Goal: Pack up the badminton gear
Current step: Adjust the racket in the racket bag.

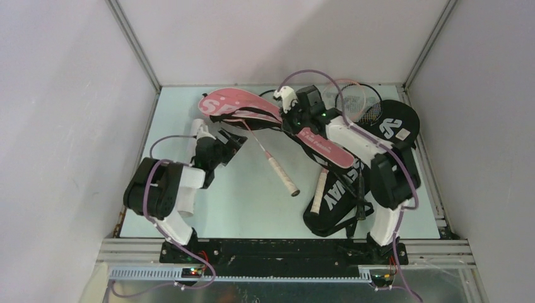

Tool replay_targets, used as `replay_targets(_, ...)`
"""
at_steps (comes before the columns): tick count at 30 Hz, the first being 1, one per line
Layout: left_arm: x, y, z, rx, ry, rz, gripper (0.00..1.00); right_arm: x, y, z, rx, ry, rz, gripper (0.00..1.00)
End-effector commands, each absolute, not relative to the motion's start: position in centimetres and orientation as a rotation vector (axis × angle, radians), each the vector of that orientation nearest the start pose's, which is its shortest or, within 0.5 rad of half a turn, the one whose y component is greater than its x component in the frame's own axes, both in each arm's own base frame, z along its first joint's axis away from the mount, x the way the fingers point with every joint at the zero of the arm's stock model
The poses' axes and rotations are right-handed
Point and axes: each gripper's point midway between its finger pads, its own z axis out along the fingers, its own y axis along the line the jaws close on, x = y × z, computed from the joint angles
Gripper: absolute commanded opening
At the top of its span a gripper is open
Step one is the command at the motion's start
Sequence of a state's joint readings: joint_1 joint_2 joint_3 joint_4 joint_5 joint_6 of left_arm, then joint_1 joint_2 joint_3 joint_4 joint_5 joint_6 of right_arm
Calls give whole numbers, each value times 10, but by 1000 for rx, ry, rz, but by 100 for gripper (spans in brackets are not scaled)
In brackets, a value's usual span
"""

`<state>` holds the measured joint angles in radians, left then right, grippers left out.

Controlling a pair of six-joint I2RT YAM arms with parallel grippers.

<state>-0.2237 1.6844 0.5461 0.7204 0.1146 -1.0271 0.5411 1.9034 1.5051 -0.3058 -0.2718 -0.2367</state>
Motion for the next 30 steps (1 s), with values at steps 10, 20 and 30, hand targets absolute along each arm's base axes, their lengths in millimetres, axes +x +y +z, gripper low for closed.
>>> replay_targets(10,330,-163,125,-631,1694,-1170,98,320,318,235,-590,2021,1099,0)
replay_targets(20,328,-139,97,-822,1699,-1002,96,230,320,211,-497,2019,1367,0)
replay_targets(30,311,-157,62,-949,1682,-1070,80,228,312,204,-383,2051,1392,0)
